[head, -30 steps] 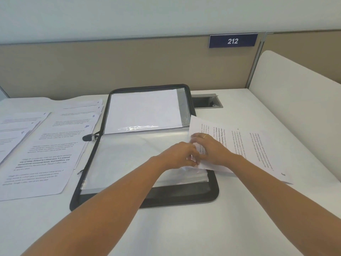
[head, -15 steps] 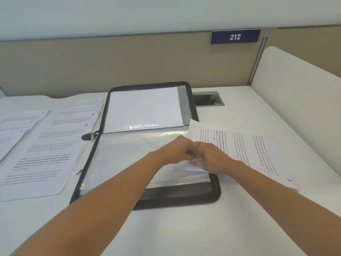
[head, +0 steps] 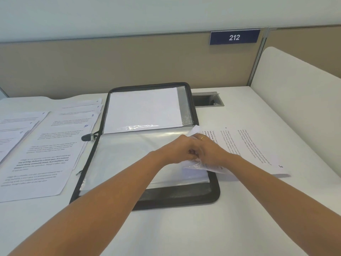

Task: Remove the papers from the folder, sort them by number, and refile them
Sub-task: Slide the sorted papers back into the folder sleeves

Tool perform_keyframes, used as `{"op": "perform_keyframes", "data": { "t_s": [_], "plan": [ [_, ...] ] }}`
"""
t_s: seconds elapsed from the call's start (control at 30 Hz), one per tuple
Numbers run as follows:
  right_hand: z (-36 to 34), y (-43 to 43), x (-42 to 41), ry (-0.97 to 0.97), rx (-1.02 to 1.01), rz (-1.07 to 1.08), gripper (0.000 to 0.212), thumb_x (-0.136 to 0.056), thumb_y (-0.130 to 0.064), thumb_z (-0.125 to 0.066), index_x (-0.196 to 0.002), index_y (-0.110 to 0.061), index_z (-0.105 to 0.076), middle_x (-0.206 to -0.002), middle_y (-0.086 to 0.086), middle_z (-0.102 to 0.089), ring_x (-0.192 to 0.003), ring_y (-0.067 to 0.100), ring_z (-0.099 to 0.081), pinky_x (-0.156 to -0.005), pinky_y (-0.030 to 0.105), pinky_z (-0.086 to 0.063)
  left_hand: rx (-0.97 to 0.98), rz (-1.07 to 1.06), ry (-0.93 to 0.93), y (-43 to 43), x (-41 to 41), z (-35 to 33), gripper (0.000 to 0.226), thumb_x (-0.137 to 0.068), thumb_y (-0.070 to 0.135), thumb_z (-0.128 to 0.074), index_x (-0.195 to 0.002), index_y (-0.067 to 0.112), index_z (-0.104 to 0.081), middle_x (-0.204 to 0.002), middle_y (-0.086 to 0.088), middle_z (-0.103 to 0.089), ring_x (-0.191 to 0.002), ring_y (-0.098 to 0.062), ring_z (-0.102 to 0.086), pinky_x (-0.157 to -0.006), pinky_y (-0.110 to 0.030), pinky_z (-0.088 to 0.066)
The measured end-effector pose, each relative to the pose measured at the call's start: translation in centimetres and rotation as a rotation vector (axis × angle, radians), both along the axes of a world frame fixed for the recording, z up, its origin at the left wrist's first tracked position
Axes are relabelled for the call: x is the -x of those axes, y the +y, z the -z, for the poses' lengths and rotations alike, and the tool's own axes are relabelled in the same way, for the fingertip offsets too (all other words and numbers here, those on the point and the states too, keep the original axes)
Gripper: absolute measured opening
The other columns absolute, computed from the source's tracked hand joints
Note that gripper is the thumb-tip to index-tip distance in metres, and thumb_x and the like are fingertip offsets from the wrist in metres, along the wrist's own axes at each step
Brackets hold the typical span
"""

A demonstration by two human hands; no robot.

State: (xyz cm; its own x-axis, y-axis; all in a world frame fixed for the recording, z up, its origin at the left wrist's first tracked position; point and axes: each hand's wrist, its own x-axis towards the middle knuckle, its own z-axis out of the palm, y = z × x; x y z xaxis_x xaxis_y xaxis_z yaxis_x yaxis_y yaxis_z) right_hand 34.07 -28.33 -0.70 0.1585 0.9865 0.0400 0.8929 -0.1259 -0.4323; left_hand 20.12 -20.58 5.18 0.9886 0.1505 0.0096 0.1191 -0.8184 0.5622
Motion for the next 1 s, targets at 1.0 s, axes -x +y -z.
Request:
{"op": "perform_keyframes", "data": {
  "t_s": [1.0],
  "plan": [
    [0.5,3.9,-0.9,-0.401,0.246,-0.251,0.064,-0.090,-0.029,-0.052,-0.148,-0.021,-0.028,-0.157,0.003,0.017,-0.144,0.016,0.020,-0.117,0.051,0.005,-0.024,0.026,0.131,-0.4,-1.1,-0.3,0.020,-0.088,-0.005,-0.058,-0.104,-0.006,-0.068,-0.108,-0.017,-0.068,-0.096,-0.026,-0.061,-0.072,0.001,-0.031]
  ]
}}
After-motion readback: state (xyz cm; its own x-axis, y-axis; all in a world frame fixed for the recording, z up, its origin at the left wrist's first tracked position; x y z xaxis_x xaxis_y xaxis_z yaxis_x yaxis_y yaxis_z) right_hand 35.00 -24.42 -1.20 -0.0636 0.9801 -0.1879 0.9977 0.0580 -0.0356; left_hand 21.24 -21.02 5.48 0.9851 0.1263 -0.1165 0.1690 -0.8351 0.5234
